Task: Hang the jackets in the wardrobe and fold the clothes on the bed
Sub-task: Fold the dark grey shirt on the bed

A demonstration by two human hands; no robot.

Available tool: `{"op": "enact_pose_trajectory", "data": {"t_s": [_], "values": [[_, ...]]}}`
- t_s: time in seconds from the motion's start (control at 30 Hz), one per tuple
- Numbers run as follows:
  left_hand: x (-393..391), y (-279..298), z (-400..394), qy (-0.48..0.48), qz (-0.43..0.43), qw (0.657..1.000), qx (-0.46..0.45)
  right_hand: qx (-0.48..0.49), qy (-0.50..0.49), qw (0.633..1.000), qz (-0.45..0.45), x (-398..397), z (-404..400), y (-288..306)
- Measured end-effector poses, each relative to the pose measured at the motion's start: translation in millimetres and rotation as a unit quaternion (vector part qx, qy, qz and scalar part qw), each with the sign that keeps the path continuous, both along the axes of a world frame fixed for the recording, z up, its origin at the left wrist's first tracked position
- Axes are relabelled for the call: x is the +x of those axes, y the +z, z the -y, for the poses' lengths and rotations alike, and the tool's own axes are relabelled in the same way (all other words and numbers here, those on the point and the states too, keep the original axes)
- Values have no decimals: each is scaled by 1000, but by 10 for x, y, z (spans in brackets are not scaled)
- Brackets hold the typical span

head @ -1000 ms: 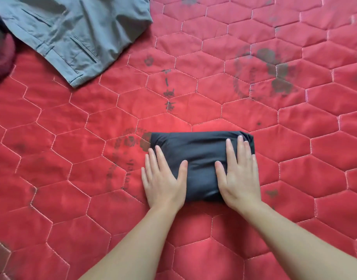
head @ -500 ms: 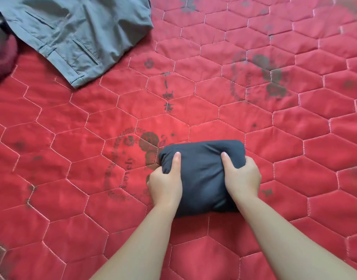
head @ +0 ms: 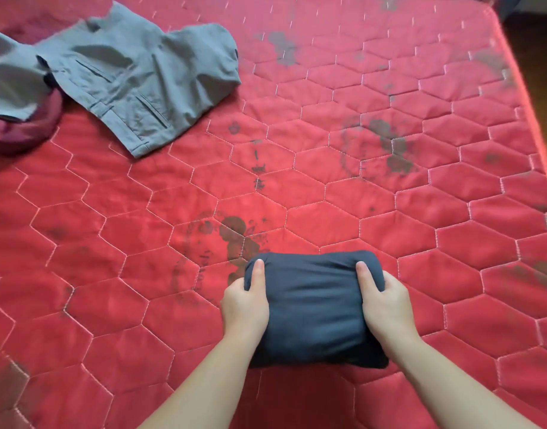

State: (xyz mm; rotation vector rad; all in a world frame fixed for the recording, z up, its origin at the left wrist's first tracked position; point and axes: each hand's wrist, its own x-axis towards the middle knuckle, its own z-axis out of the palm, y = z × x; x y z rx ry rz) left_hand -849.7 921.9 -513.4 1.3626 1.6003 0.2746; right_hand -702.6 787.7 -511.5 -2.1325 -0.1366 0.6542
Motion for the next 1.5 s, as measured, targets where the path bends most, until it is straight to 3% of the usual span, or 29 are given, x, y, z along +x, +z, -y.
{"op": "enact_pose_trajectory", "data": {"t_s": [0.17,0.47,0.7,1.03,1.3,1.5], "values": [[61,1106,-161,5,80,995,52,53,-4,996,70,76,-121,1147],[122,3959,-236,15,237,955,180,173,13,966,192,142,-138,4039],[-632,5570,291,66,233,918,313,287,87,921,248,-301,179,5423],[-2447,6393,2337,223,191,872,392,383,255,871,171,-1722,1202,6136],[-4359,6800,3340,363,155,806,441,412,382,819,111,-3838,1441,6652],[-6102,6759,4063,471,110,742,465,415,500,757,70,-5747,1669,6702]]}}
